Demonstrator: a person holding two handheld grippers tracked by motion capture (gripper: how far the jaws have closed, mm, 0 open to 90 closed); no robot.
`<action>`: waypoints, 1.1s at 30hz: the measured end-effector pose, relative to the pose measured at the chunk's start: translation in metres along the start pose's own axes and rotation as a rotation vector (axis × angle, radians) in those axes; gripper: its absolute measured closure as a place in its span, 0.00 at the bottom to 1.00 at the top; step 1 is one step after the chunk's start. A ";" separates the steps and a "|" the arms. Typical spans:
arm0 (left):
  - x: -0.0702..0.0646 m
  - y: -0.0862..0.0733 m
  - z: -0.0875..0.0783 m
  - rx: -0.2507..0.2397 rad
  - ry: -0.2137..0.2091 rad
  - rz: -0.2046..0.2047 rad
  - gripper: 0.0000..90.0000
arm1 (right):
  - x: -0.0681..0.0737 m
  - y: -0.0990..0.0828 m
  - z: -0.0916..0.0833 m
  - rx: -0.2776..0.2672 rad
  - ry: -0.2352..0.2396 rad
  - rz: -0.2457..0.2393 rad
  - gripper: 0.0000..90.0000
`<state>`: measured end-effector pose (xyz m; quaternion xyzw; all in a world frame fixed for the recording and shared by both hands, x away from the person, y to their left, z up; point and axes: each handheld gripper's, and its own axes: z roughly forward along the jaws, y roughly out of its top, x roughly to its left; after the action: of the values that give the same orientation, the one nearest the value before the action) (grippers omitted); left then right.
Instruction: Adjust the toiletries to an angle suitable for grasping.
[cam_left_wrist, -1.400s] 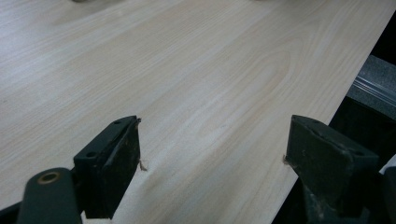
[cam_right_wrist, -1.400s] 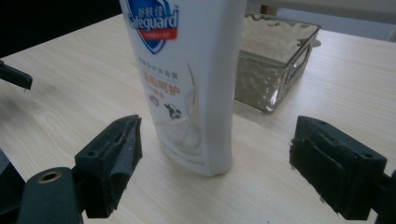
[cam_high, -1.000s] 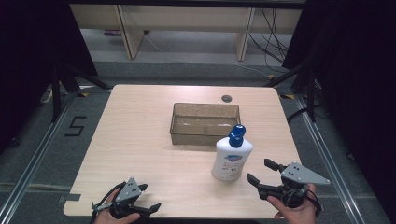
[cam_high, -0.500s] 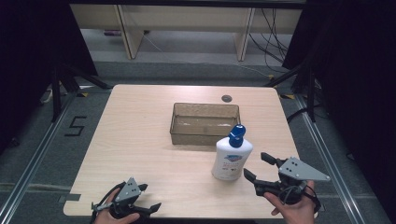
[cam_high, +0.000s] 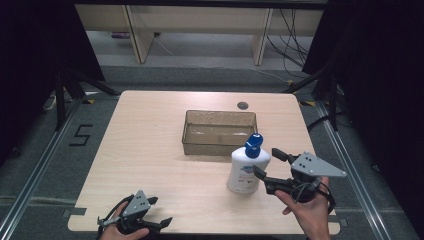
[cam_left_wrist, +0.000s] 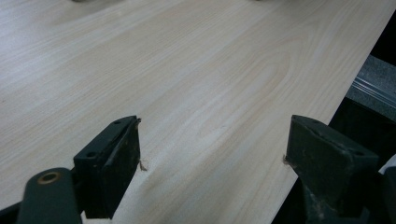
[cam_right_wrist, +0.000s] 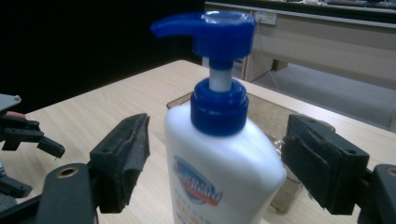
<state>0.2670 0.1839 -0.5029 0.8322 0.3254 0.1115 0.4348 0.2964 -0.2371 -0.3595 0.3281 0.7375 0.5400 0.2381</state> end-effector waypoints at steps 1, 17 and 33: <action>0.000 0.000 0.000 0.001 0.002 -0.001 0.19 | -0.001 0.001 0.002 -0.015 -0.009 -0.019 0.26; 0.000 0.000 0.000 0.000 0.000 0.001 0.19 | -0.009 0.014 0.019 -0.037 0.025 0.012 0.31; -0.001 0.000 0.000 -0.014 0.002 -0.006 0.19 | -0.012 0.018 0.030 -0.043 0.043 0.000 0.42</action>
<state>0.2660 0.1828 -0.5034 0.8281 0.3276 0.1131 0.4406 0.3297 -0.2226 -0.3520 0.3115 0.7307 0.5625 0.2292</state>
